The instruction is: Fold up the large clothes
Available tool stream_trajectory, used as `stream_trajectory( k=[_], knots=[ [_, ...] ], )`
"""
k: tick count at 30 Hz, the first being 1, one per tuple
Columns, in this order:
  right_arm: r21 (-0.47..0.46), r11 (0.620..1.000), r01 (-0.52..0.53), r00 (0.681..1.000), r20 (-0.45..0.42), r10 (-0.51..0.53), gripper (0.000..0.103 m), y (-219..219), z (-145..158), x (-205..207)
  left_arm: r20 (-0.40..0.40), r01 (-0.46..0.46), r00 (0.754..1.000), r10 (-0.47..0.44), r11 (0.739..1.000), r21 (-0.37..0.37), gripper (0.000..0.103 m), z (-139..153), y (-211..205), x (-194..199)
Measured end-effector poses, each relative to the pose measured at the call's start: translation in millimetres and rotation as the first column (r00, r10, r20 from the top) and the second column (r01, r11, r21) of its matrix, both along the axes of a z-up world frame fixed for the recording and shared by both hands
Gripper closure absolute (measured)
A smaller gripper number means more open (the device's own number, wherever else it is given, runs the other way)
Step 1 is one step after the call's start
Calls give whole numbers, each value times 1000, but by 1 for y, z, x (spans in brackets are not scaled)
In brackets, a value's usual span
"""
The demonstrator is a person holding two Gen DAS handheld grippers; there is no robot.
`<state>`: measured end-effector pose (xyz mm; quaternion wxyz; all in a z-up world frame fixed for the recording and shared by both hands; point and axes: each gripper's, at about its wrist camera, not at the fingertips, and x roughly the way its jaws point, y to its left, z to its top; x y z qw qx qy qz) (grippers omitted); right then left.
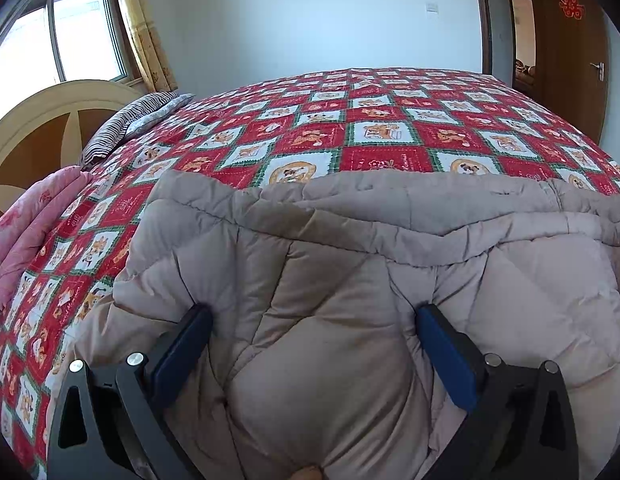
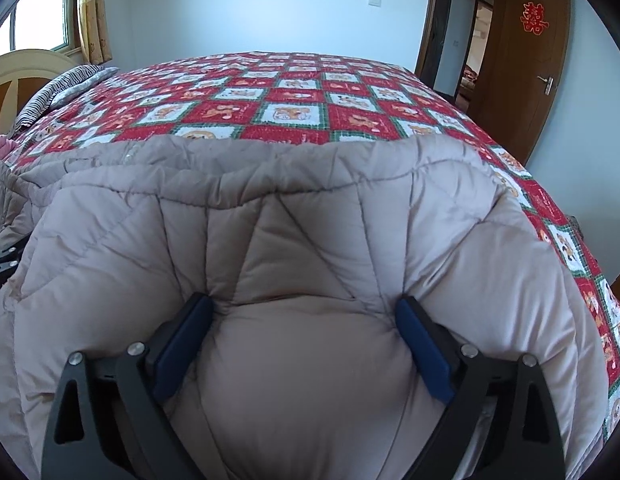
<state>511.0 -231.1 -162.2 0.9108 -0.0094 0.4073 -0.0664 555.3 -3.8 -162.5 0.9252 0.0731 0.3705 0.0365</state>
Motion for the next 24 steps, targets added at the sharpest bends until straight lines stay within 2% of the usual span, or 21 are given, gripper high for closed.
stream_trajectory(
  k=[6,9,11,13,16,18,24],
  knots=[
    [-4,1000,2,1000,-8,-2,8,0,7,-2,1,-1,1000,1,1000,3,1,-2,-1,-1],
    [46,998,44,996,80,-48,10,2,31,-26,2,-3,1000,3,1000,6,1,-2,-1,-2],
    [89,996,12,991,132,-23,10,14,45,-44,3,-3,1000,3,1000,4,1,-2,0,-2],
    [78,996,-39,986,166,25,10,35,52,-58,3,-2,1000,2,1000,3,1,-1,1,-2],
    [10,996,-85,986,143,83,10,62,39,-62,6,-3,1000,3,1000,4,1,-1,1,-3],
    [-14,996,-83,989,125,84,10,67,24,-58,8,-3,1000,3,1000,4,1,0,2,-3],
    [-27,997,-66,995,77,67,4,67,3,-45,-1,-5,1000,5,1000,8,1,0,2,-2]
  ],
)
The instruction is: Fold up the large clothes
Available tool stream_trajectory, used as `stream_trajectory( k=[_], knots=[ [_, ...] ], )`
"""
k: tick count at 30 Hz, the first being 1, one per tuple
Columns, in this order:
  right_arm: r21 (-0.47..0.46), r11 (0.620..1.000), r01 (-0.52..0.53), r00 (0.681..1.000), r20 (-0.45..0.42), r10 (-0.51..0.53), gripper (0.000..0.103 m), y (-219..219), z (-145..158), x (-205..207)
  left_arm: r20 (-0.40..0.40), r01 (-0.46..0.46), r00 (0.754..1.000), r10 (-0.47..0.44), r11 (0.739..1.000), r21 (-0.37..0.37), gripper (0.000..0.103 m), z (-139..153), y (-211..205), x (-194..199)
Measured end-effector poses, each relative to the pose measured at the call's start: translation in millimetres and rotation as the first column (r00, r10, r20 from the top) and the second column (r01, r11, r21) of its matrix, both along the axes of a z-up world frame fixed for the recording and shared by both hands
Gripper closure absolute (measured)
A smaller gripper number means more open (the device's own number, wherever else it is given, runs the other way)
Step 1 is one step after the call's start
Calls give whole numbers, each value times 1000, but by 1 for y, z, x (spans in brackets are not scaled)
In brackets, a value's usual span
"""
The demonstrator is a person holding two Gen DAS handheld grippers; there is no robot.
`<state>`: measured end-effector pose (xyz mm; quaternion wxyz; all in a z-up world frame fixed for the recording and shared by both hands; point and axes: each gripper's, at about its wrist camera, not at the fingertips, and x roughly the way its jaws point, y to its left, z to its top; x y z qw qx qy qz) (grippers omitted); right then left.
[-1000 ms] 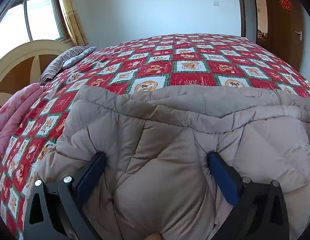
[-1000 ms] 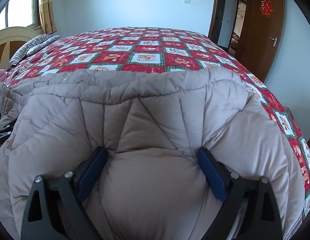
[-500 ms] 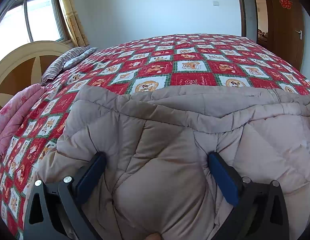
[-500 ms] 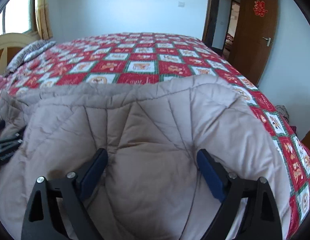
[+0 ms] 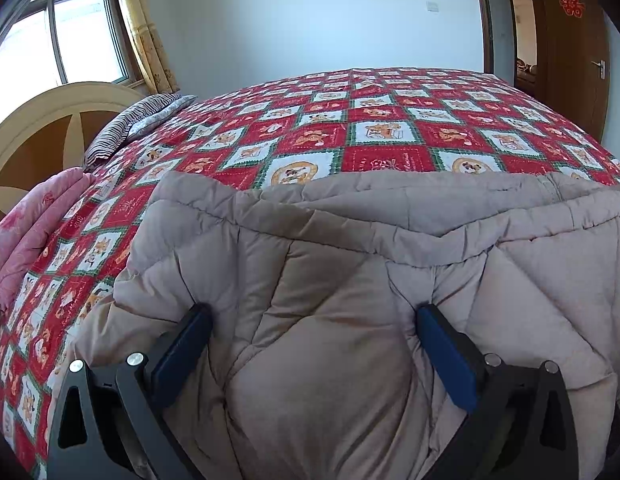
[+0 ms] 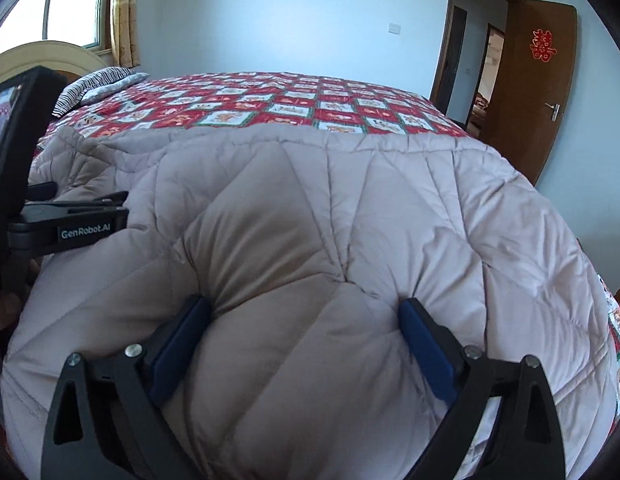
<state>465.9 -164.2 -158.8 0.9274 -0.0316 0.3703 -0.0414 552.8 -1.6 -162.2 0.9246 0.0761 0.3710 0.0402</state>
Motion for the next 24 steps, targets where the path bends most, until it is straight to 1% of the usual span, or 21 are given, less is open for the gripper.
stream_trajectory(
  k=[2,7,10,13,15,17,19,20,22,24],
  knots=[
    [8,1000,1,1000,-16,-1,3,-1,-3,3,-4,2,1000,-2,1000,-2,1,0,0,1],
    [-3,1000,3,1000,-20,-3,3,2,-4,3,-22,11,1000,-12,1000,-27,1,1,2,2],
    [-17,1000,2,999,-33,-3,2,4,-5,3,-52,26,998,-27,1000,-8,1,11,2,-8],
    [-22,1000,2,999,-41,-3,2,4,-6,4,-8,30,1000,-29,999,39,1,28,4,-38],
    [-28,1000,4,999,-41,-5,2,4,-6,4,34,25,999,-27,998,56,1,39,11,-61],
    [-35,999,7,999,-43,-8,2,6,-6,3,56,-1,998,-3,997,72,1,46,24,-83],
    [-41,999,2,999,-45,-4,3,6,-1,-2,72,-36,997,31,997,71,1,51,42,-105],
    [-36,999,2,999,-41,-3,4,6,4,-9,83,-64,995,59,996,64,1,52,54,-119],
    [-1,1000,5,1000,-2,-5,4,5,16,-31,93,-116,989,113,993,27,1,53,79,-143],
    [23,1000,-4,999,47,3,4,9,25,-57,95,-161,982,165,986,-43,1,50,105,-166]
  ],
)
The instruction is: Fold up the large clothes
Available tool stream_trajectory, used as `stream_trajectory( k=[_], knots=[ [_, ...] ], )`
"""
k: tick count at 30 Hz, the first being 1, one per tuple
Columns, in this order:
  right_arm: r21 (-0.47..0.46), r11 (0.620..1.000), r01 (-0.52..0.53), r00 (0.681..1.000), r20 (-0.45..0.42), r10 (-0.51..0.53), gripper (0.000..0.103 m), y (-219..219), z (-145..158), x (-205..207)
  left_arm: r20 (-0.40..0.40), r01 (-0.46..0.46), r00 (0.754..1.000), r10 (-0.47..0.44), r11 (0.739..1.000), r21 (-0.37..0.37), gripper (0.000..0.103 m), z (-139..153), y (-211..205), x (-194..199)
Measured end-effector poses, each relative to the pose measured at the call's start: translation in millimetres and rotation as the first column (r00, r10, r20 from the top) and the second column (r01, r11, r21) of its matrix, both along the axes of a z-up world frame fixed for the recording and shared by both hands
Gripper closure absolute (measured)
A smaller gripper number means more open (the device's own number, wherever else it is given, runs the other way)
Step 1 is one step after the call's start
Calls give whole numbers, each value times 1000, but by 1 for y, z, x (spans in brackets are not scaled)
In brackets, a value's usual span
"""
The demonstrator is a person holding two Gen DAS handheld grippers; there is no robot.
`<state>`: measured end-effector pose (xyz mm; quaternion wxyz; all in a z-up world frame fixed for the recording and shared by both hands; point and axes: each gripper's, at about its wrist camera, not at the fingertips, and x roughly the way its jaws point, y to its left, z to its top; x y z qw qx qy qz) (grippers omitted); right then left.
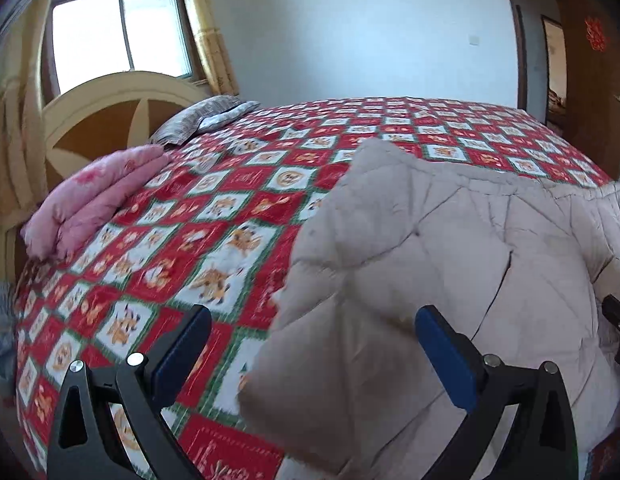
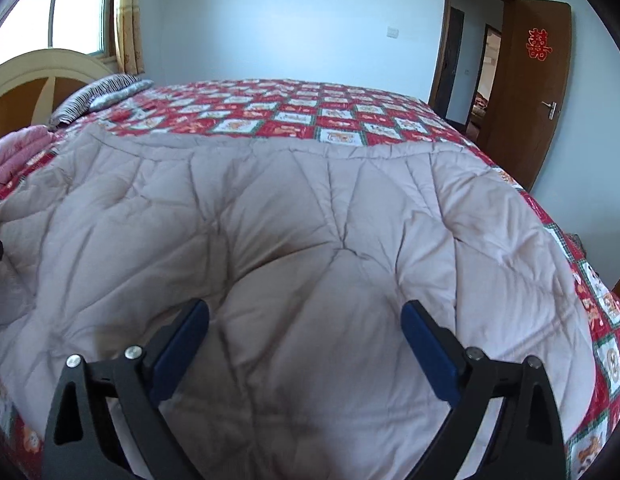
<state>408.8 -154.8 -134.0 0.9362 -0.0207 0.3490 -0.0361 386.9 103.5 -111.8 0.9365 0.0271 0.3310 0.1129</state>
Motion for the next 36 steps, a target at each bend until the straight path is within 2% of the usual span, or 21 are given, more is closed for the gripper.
stream_trajectory(
  k=[3,6,8,13,15,16,18,19,21,22,23,25,26,28,31,34,36],
  knots=[
    [-36,999,-32,999,37,33,4,15,-1,-28,-11,-57,998,56,988,-140,1,-11,32,-20],
    [-57,998,-33,999,-38,31,4,22,-23,-24,-48,-66,997,54,950,-305,1,-28,44,-21],
    [-41,999,-27,997,-71,24,4,19,-28,-19,-68,-62,997,41,938,-341,1,-37,40,-16],
    [-70,997,-24,995,-97,17,2,22,-32,-14,-71,3,997,-32,926,-378,1,-48,16,-7],
    [-72,997,-25,994,-108,17,2,22,-34,-12,-73,-7,997,-20,935,-354,1,-54,11,1],
    [-72,997,-25,994,-110,17,2,22,-34,-13,-63,0,998,-25,929,-369,1,-57,12,3],
    [-68,997,-24,994,-111,17,2,21,-35,-12,-70,0,997,-34,898,-440,1,-62,19,10],
    [-69,997,-23,994,-109,16,2,22,-35,-13,-60,4,997,-37,882,-471,5,-62,22,12],
    [-68,997,-22,995,-103,15,2,23,-36,-9,-39,31,998,-57,872,-488,22,-58,22,14],
    [-66,998,-22,995,-100,15,2,24,-36,-9,-21,65,996,-87,869,-491,41,-55,19,15],
    [-63,998,-23,995,-97,17,2,24,-35,-8,-8,100,993,-117,873,-477,60,-50,15,15],
    [-35,999,-37,996,-86,34,2,19,-31,-12,11,147,987,-157,895,-421,76,-36,5,13],
    [-32,998,-47,995,-86,44,3,16,-27,-15,24,164,985,-169,902,-399,79,-27,1,12],
    [-29,998,-59,995,-80,56,11,11,-17,-19,65,205,979,-194,912,-356,80,-7,-7,6],
    [-29,999,-20,999,-29,19,12,-6,5,-30,136,275,959,-248,929,-248,81,25,-29,-4],
    [-78,996,31,999,-11,-32,12,-25,20,-30,194,359,923,-332,925,-124,81,58,-63,-15],
    [-84,994,63,998,-11,-64,12,-42,25,-28,225,422,888,-401,905,-52,81,78,-92,-24]
  ],
)
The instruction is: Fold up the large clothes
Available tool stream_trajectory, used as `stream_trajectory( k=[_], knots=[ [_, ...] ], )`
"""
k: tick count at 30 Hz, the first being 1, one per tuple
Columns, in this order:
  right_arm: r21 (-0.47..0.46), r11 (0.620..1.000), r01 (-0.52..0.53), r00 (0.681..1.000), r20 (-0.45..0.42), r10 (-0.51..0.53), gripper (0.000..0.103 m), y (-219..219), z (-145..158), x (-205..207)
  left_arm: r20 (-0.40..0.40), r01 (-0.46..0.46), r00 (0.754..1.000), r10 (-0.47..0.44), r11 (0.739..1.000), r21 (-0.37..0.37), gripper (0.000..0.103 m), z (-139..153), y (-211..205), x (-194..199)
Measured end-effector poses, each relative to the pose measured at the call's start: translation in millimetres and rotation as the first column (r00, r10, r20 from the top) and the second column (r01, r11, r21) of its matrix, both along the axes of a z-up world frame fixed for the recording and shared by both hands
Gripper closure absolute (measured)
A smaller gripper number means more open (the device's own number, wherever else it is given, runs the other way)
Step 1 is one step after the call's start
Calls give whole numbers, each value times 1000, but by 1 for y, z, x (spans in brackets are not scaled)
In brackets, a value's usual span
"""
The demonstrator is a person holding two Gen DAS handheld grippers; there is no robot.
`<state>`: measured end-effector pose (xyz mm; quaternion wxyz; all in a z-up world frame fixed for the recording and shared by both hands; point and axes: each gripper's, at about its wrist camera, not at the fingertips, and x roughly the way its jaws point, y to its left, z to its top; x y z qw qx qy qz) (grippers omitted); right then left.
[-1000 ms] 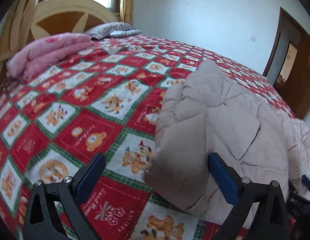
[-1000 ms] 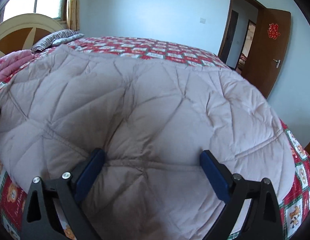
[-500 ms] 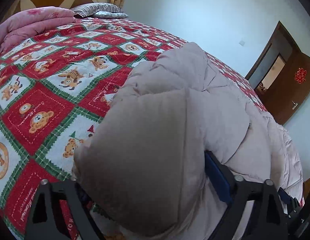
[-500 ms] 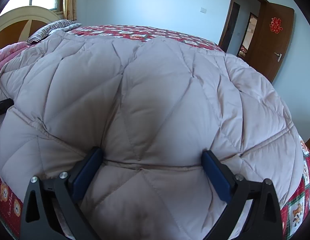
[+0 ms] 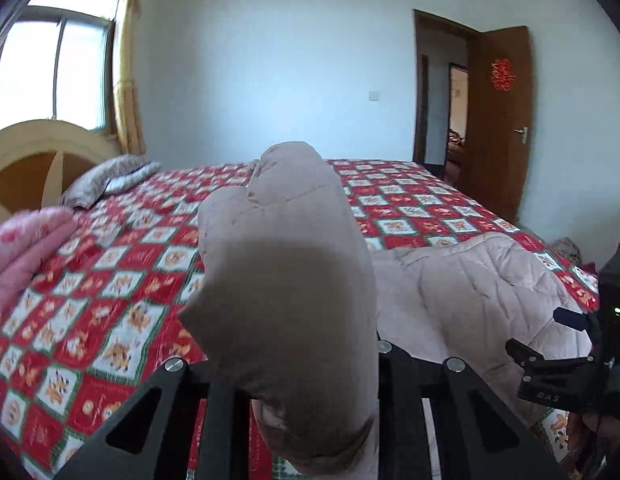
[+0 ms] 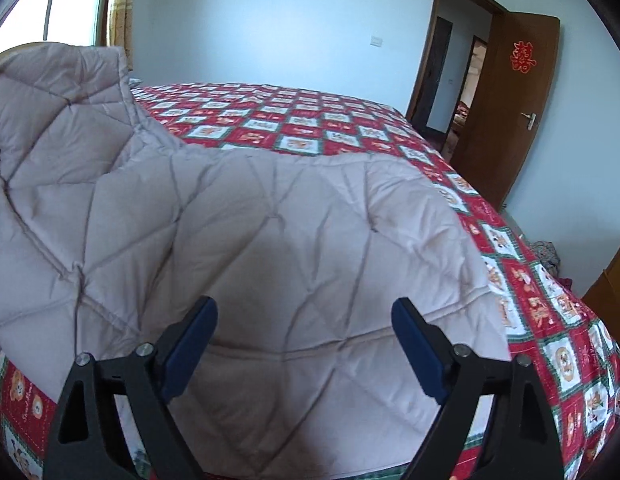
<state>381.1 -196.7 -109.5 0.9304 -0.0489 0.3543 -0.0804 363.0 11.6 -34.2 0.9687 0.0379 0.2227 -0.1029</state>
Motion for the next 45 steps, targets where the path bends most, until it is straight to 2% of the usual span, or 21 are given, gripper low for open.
stream_trajectory(
  k=[5,9,13,17,20,22,25,31,33,35,37,38,45],
  knots=[
    [1,997,73,997,-1,-73,12,-43,4,0,59,142,987,-147,986,88,81,27,-63,-10],
    [20,991,134,991,-6,-134,12,-76,4,-10,62,240,966,-252,958,160,81,25,-116,-10],
    [48,980,194,981,-30,-193,12,-108,-8,-23,26,328,940,-341,921,212,81,9,-167,-10],
    [91,969,231,973,-37,-229,12,-132,-14,-39,-17,412,906,-424,870,272,81,-19,-208,-14],
    [123,959,255,967,-39,-252,12,-145,-18,-45,-32,452,882,-470,825,338,81,-46,-230,-21],
    [143,954,262,965,-41,-259,12,-153,-22,-46,-33,461,874,-484,808,367,81,-61,-236,-25],
    [152,951,268,963,-41,-265,11,-157,-27,-45,-28,463,872,-488,806,368,80,-71,-237,-25],
    [147,952,268,963,-28,-266,10,-156,-31,-45,-19,457,878,-478,827,329,74,-68,-240,-27],
    [149,951,270,963,-28,-268,9,-158,-32,-45,-16,459,878,-479,830,317,67,-67,-238,-28],
    [154,951,270,963,-24,-270,9,-160,-34,-46,-16,464,875,-483,830,310,49,-69,-243,-29],
    [147,952,267,963,-19,-267,8,-159,-35,-46,-13,463,876,-482,834,300,36,-69,-244,-32],
    [143,953,266,964,-17,-267,8,-158,-35,-46,-9,461,877,-480,836,297,33,-68,-244,-33],
    [134,954,268,963,-19,-268,7,-157,-38,-45,-10,461,880,-475,850,255,31,-60,-241,-40]
  ],
)
